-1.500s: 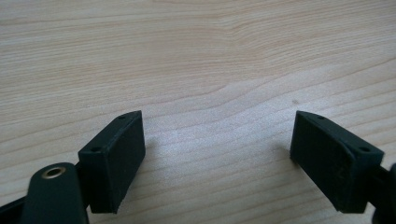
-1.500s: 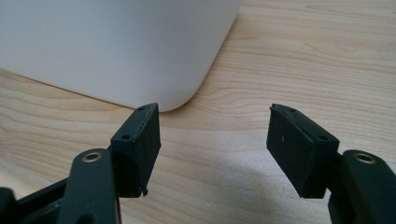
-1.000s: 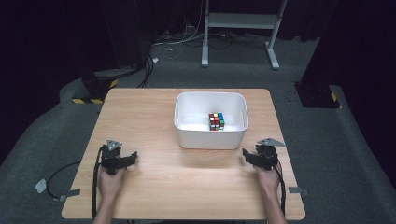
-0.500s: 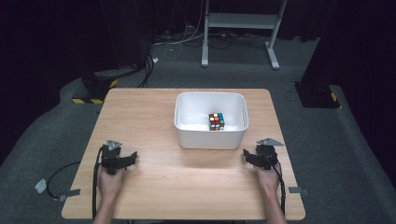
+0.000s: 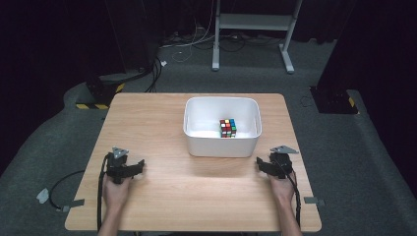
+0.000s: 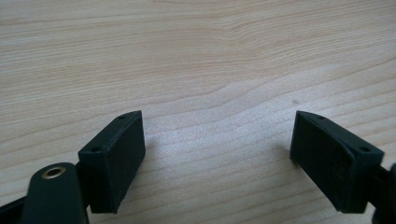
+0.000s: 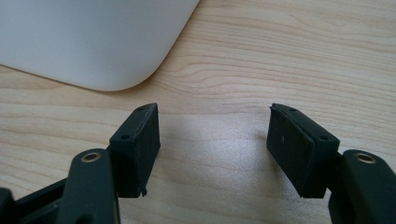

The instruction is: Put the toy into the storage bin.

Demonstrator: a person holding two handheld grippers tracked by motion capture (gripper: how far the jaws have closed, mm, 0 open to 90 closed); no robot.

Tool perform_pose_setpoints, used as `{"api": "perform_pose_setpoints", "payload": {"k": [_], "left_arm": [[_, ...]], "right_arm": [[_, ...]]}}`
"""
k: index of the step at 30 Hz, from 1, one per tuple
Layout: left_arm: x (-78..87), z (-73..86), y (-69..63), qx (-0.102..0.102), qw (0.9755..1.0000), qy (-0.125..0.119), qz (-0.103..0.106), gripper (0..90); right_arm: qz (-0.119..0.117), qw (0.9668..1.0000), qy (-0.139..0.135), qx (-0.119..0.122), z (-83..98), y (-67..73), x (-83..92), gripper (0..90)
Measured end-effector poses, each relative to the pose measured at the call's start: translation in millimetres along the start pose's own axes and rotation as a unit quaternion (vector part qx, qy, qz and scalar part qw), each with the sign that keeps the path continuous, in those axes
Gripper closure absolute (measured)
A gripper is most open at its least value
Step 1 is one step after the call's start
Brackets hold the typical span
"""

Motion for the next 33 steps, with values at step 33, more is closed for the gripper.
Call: {"api": "perform_pose_setpoints", "payload": {"k": [33], "left_arm": [[0.0,0.1,0.0,0.000,1.0000,0.000,0.000,18.1]], "right_arm": [[0.028,0.9996,0.006,0.006,2.0,0.3,-0.5,27.8]]}}
Point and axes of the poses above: each handheld gripper's, and its own axes: x roughly backward along the jaws, z roughly out of its underside, y roughly to its left, the point moved 9 cm from there along -x, roughly forward along the jaws, and after that the axes turned 4 degrees about z, right-handed, at the moved point
